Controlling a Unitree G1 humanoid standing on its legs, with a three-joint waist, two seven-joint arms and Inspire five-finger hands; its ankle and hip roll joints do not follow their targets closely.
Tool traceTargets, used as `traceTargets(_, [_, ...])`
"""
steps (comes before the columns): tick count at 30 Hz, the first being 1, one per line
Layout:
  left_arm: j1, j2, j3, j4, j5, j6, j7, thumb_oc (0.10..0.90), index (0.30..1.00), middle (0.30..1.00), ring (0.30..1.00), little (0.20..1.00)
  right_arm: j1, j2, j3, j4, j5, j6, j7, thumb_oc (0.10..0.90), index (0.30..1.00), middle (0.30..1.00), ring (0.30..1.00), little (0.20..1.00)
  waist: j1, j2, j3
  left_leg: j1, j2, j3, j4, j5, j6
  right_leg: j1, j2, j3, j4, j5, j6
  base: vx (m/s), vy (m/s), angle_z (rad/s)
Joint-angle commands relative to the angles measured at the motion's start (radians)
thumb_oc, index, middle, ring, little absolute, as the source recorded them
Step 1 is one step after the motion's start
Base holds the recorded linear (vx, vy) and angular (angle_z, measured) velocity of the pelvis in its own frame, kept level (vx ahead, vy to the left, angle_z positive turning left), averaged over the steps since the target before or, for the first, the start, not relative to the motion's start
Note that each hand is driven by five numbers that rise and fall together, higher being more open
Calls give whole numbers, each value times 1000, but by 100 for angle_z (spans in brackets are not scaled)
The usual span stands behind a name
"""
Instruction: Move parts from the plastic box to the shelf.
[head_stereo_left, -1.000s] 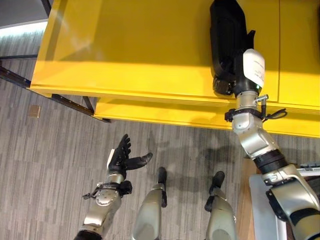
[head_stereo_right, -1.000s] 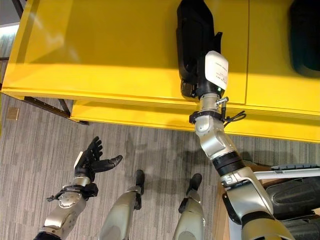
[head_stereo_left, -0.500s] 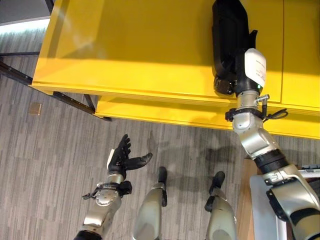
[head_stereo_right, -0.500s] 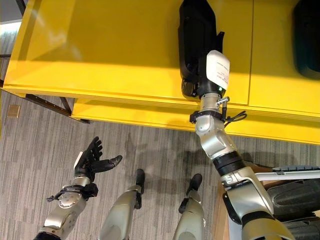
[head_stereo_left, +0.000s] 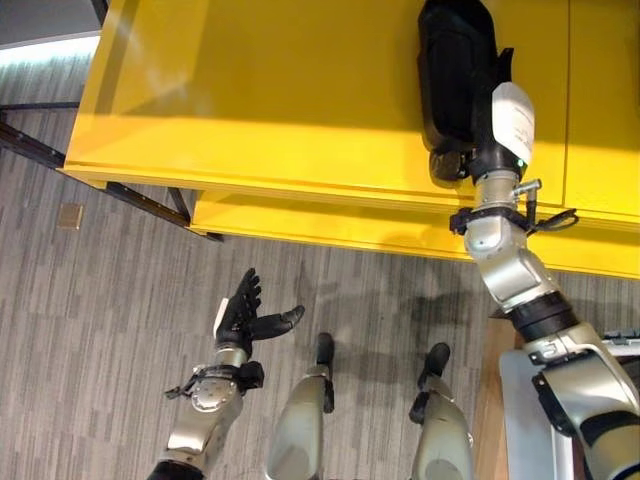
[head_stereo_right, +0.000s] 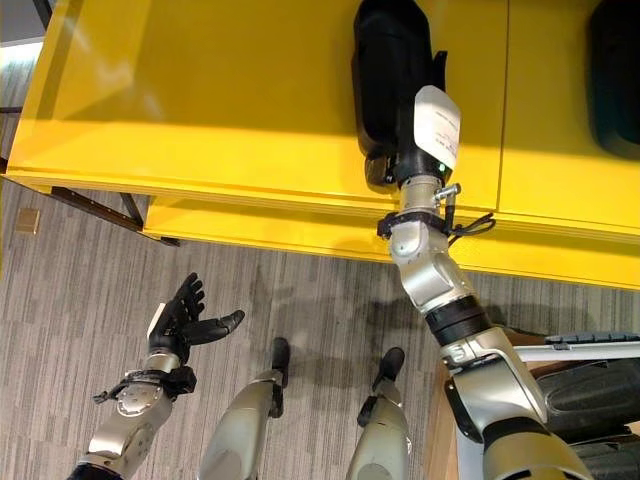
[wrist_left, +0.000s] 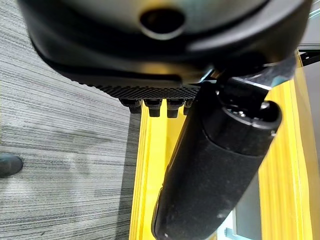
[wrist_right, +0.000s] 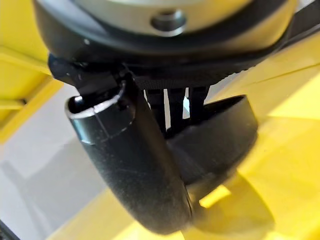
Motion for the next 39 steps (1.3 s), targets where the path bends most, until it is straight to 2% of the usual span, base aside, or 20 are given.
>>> traceTargets(1, [31, 47, 30, -96, -8, -77, 26, 900, 1000, 1000, 1000, 1000, -121, -31, -28, -177, -27, -82, -39, 900, 1000, 1000, 1000, 1000, 2, -27, -41, 6, 44, 23, 49, -70, -15, 54, -50, 0, 157, -159, 48, 0, 0, 0])
traceTargets(7, [34, 36, 31, -97, 7, -58, 32, 900, 1000, 1000, 1000, 1000, -37, 0, -36, -337, -13, -122, -5, 900, 1000, 1000, 1000, 1000, -9, -35, -45, 4, 43, 22, 54, -70, -17, 60, -52, -6, 162, -163, 47, 0, 0, 0])
traceTargets(15, [44, 30, 39, -102, 18, -51, 42, 900, 1000, 1000, 1000, 1000, 17, 14, -40, -440, -15, -147, 9, 900, 1000, 1000, 1000, 1000, -14, -46, -48, 5, 48, 22, 61, -72, -18, 58, -49, -5, 170, -165, 45, 0, 0, 0])
traceTargets(24, [60, 29, 54, -105, 24, -46, 48, 900, 1000, 1000, 1000, 1000, 61, -5, -81, -528, -51, -162, -9, 900, 1000, 1000, 1000, 1000, -21, -59, -59, 16, 60, 20, 57, -71, -20, 67, -37, -2, 163, -167, 45, 0, 0, 0])
traceTargets(33, [74, 15, 62, -101, 35, -39, 48, 900, 1000, 1000, 1000, 1000, 209, -30, -115, -630, -108, -183, 7, 900, 1000, 1000, 1000, 1000, -42, -76, -74, 41, 76, 25, 43, -68, -24, 82, -23, 4, 147, -165, 44, 0, -1, -1])
traceTargets(36, [75, 15, 62, -101, 35, -39, 48, 900, 1000, 1000, 1000, 1000, 210, -30, -115, -630, -108, -183, 8, 900, 1000, 1000, 1000, 1000, -42, -76, -74, 41, 76, 25, 43, -68, -24, 82, -23, 4, 147, -165, 44, -2, -6, -5])
traceTargets(38, [91, -8, 78, -98, 56, -38, 43, 900, 1000, 1000, 1000, 1000, 372, -79, -163, -687, -229, -189, 29, 900, 1000, 1000, 1000, 1000, -63, -86, -83, 53, 86, 28, 31, -62, -27, 88, -12, 4, 130, -161, 48, -5, -21, -6])
traceTargets(39, [93, -10, 79, -98, 61, -39, 42, 900, 1000, 1000, 1000, 1000, 401, -82, -173, -696, -243, -197, 22, 900, 1000, 1000, 1000, 1000, -66, -87, -84, 54, 88, 28, 30, -62, -28, 88, -11, 5, 128, -160, 49, 0, 0, 0])
